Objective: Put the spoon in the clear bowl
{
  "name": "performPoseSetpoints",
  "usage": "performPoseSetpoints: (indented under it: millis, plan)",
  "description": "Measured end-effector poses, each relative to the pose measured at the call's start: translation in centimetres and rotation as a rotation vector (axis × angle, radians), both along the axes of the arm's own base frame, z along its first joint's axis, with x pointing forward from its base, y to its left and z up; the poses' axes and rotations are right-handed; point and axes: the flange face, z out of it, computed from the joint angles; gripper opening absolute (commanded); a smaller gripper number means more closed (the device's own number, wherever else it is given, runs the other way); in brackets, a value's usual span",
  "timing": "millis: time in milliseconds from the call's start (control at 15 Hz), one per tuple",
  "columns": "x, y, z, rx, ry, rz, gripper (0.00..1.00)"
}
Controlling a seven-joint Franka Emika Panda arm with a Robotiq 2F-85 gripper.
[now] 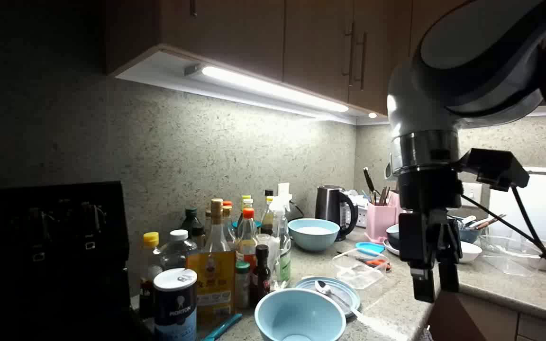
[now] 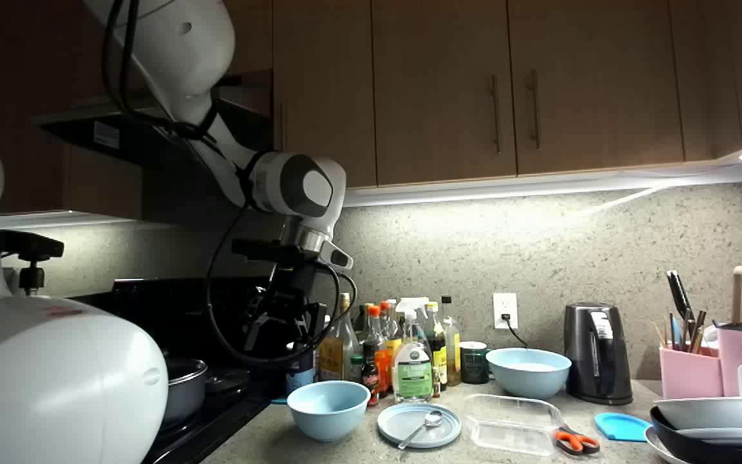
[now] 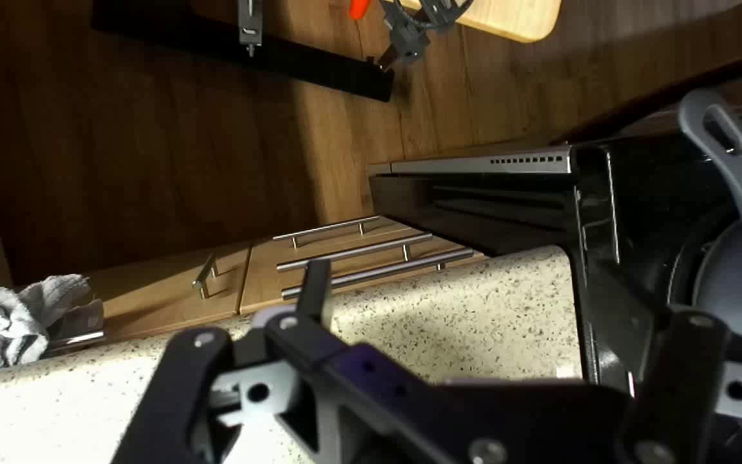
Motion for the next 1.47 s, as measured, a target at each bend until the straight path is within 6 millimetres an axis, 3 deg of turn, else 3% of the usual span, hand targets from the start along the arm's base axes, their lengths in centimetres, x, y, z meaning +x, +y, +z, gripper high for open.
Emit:
performPoseSetpoints:
  millis: [667, 1200, 1467]
  plan:
    - [0.4, -0.4, -0.2, -0.039, -0.008, 0.033, 1.0]
    - [8.6, -5.7, -5.0, -0.11, 0.054, 0.269, 1.0]
    - [10.0, -5.8, -5.8, -0.115, 0.061, 0.293, 1.0]
